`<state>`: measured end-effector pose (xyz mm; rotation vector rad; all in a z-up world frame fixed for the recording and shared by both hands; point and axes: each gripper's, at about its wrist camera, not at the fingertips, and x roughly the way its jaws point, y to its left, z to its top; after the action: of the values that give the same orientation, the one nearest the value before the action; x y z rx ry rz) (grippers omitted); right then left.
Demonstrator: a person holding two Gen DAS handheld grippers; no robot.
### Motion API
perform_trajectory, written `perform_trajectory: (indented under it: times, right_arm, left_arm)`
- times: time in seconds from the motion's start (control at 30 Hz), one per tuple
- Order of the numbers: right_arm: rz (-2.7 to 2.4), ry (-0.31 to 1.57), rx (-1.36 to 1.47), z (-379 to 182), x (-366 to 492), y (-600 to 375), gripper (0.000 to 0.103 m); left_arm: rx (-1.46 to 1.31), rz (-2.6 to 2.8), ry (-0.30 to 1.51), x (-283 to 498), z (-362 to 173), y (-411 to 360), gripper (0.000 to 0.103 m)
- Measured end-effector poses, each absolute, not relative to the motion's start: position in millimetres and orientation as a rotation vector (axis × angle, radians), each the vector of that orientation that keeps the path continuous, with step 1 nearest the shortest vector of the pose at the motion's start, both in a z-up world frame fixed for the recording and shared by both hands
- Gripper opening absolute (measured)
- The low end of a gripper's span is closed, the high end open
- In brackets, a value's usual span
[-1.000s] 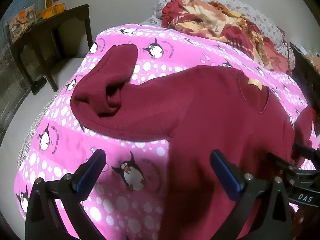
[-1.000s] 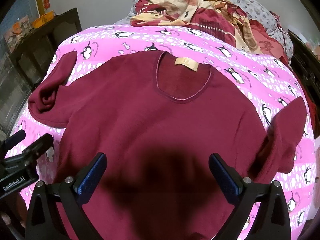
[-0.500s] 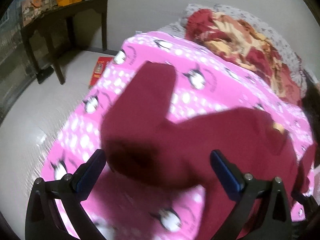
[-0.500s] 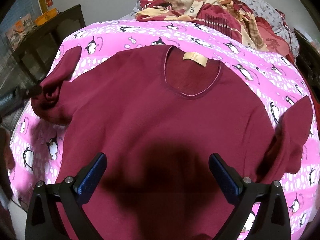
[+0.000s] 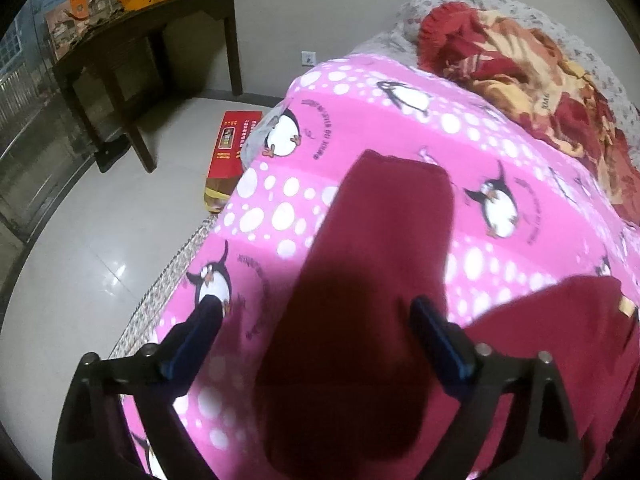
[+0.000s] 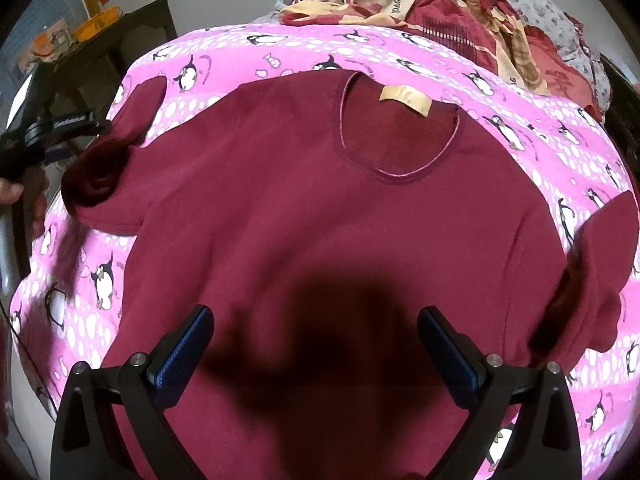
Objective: Fold small clothes
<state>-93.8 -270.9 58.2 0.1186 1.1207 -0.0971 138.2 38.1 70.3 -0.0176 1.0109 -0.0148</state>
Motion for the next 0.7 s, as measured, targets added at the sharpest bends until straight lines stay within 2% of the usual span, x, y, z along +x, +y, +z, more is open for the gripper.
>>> perform_trajectory:
  times: [0.23, 0.3, 0.37, 0.4, 0.43, 0.47, 0.7]
  right_arm:
    - [-0.08, 1.152, 0.147, 47.1, -90.5, -272.7, 0.103]
    - [-0.076, 1.156, 0.142, 45.0, -89.9, -271.3, 0.103]
    - [-0.074, 1.161, 0.135, 43.9, -89.9, -269.9, 0.103]
    - [-0.072, 1.162, 0.135, 43.7, -89.9, -269.9, 0.103]
    - [-0.071, 1.162, 0.136, 43.4, -90.0, -270.1, 0.103]
    - [-0.072, 1.161, 0.139, 43.1, -90.1, -270.8, 0.103]
    - [-0.092, 1.144, 0.182, 47.8, -93.9, -282.2, 0.103]
  left_arm:
    - [-0.042, -0.03, 1.06, 168.3, 58.2, 37.9, 0.076]
    - [-0.045, -0.044, 1.092, 177.1, 50.6, 36.0, 0.061]
    - [-0.063, -0.054, 1.107, 181.1, 47.3, 35.9, 0.036]
    - [-0.071, -0.062, 1.105, 181.2, 48.0, 35.4, 0.03]
    - [-0.07, -0.068, 1.101, 180.5, 49.8, 34.3, 0.017]
    - [-0.062, -0.066, 1.098, 178.7, 52.5, 32.8, 0.01]
    - [-0.114, -0.188, 0.999, 138.6, 97.2, 19.3, 0.007]
